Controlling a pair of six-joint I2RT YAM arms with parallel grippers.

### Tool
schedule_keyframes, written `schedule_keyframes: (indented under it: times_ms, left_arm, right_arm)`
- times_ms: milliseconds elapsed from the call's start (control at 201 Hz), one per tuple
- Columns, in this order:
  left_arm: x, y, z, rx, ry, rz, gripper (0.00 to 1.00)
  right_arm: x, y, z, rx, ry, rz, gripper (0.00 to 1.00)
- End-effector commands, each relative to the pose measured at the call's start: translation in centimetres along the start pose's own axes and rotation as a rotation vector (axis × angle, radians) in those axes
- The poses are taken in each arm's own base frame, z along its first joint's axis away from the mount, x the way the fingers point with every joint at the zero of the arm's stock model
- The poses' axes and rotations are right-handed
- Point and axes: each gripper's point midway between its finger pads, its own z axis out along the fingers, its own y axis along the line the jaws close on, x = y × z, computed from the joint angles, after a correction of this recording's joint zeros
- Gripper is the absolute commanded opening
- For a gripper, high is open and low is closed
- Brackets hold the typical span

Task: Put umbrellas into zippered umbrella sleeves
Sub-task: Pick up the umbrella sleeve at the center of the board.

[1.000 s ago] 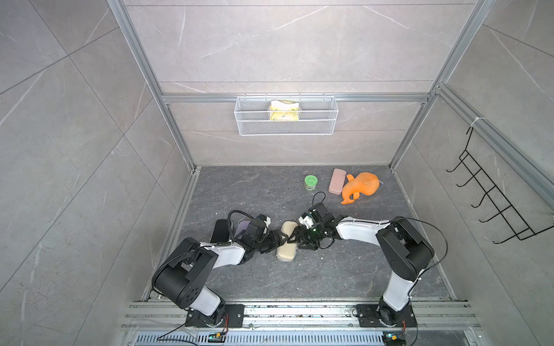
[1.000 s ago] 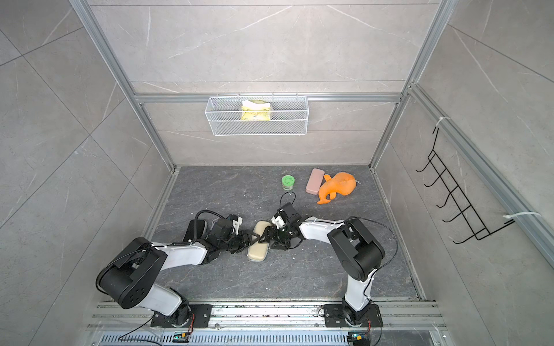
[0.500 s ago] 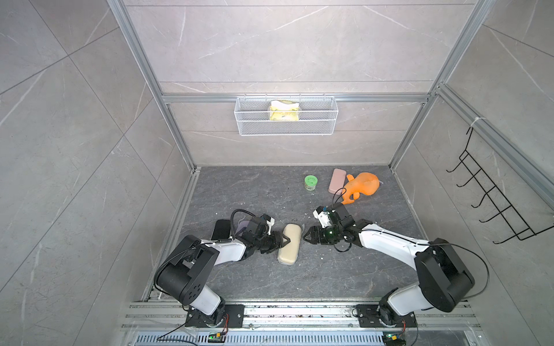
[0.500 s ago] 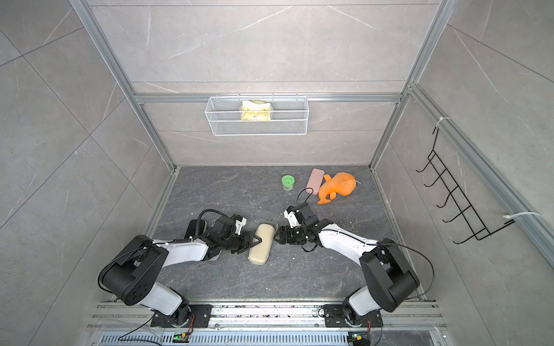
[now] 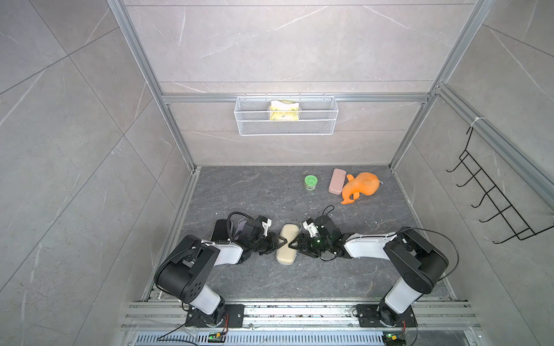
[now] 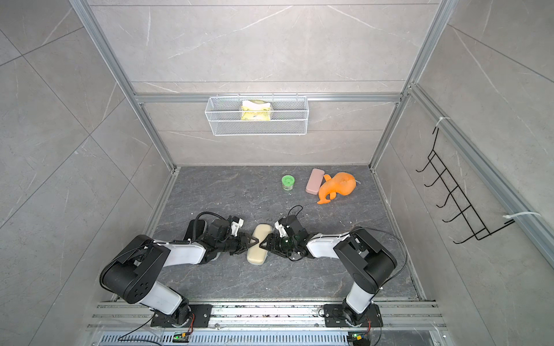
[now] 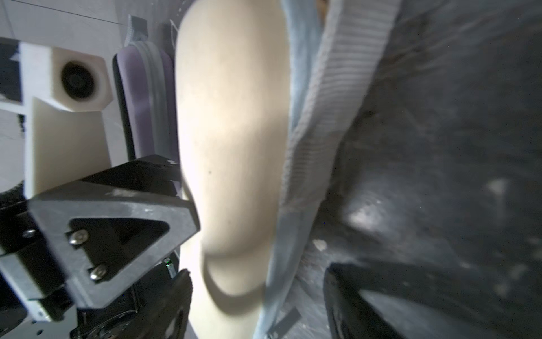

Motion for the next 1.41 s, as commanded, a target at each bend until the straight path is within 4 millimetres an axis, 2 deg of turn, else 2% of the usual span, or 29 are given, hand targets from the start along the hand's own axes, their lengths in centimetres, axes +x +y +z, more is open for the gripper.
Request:
schedule_keyframes:
  times_ms: [0, 209, 428, 528, 622, 742, 802, 901, 1095, 1255, 1404]
  left_arm:
    - [5.0, 7.1, -0.3, -0.204, 0.118, -0.178, 0.35]
    - [5.7, 8.1, 0.1, -0.174, 0.124, -0.229, 0.28]
    - [5.1, 7.1, 0.6, -0.112, 0.108, -0.256, 0.25]
    - [4.7, 6.2, 0.8, -0.069, 0.103, -0.263, 0.24]
    - [4.3, 5.5, 0.9, -0.044, 0.104, -0.261, 0.24]
    - [3.4, 4.1, 0.8, 0.004, 0.101, -0.26, 0.25]
    - [2.6, 3.2, 0.5, 0.039, 0.089, -0.263, 0.29]
    - [0.6, 1.6, -0.8, 0.102, 0.048, -0.27, 0.45]
    - [-2.1, -1.6, -3.9, 0.176, -0.033, -0.221, 0.67]
    - [-3.0, -2.0, -6.0, 0.14, -0.093, -0.176, 0.81]
    - [-3.3, -2.5, -6.2, 0.163, -0.098, -0.167, 0.85]
  right_arm:
    - [1.1, -2.3, 1.2, 0.026, 0.012, 0.098, 0.73]
    - [1.5, -2.6, 2.2, 0.024, 0.019, 0.096, 0.7]
    - [0.9, -1.9, 2.8, -0.012, -0.018, 0.09, 0.59]
    - [-0.1, -1.4, 2.9, -0.033, -0.063, 0.081, 0.52]
    - [-0.9, -0.9, 3.2, -0.043, -0.082, 0.09, 0.42]
    - [-1.0, -0.4, 3.2, -0.06, -0.079, 0.074, 0.27]
    - [-0.8, -0.5, 3.0, -0.055, -0.075, 0.06, 0.22]
    - [-0.6, -0.5, 2.7, -0.068, -0.061, 0.048, 0.16]
    - [-1.2, 0.9, 1.8, -0.154, -0.049, 0.022, 0.1]
    - [-2.0, 2.6, 0.6, -0.218, -0.051, -0.021, 0.08]
    - [-2.1, 4.9, -0.3, -0.284, -0.029, -0.071, 0.07]
